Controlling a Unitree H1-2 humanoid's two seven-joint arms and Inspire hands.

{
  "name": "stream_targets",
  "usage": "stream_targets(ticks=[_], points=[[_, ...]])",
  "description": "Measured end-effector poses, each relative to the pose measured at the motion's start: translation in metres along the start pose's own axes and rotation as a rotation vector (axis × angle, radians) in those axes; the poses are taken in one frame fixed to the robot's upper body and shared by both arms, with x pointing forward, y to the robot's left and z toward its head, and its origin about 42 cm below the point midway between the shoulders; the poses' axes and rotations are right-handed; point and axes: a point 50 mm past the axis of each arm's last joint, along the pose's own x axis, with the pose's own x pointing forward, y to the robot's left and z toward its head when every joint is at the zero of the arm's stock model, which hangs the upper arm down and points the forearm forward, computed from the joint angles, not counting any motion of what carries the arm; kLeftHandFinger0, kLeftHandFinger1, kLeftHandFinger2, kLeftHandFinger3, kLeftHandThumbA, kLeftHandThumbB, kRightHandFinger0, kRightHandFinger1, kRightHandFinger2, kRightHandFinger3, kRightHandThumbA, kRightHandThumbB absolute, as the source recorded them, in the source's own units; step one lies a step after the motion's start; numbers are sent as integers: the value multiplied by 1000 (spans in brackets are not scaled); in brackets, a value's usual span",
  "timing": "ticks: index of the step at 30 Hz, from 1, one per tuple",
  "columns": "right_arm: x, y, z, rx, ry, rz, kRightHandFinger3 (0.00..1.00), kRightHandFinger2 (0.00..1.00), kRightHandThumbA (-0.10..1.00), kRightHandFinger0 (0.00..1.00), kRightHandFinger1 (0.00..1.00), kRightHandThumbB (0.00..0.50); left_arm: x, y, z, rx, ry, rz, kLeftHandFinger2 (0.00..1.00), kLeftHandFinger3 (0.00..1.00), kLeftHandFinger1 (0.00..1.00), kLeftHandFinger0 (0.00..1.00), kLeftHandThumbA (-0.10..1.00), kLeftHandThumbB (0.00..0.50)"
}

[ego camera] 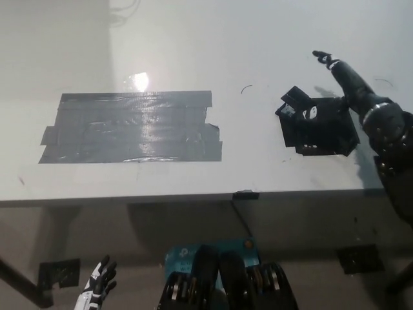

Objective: A stapler is kept on the black spot marked on the desk infront of the robot. The robot picks up the stapler using its right hand and passes it to a person

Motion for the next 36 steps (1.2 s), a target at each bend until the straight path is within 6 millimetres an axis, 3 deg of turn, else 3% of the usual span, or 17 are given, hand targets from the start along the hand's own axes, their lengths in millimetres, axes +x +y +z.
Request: stream_targets(ticks=[12,18,35,36], points=[[17,15,-19,-66,135,48,1000,1000,1000,1000,1000,355,1,-3,1,21,-6,-18,1000,1000,1000,1000,1000,459],[17,18,-18,-84,138,54,1000,1000,1000,1000,1000,393,1,-4,3,25,-11,-23,1000,1000,1000,1000,1000,461],[23,37,-8,-78,141,115,1000,1000,1000,1000,1000,379,5,-6,6,36,-24,-37,1000,1000,1000,1000,1000,466],[25,37,-7,-79,147,117,1000,1000,966,1000,1000,349,5,-6,6,37,-26,-37,1000,1000,1000,1000,1000,475]])
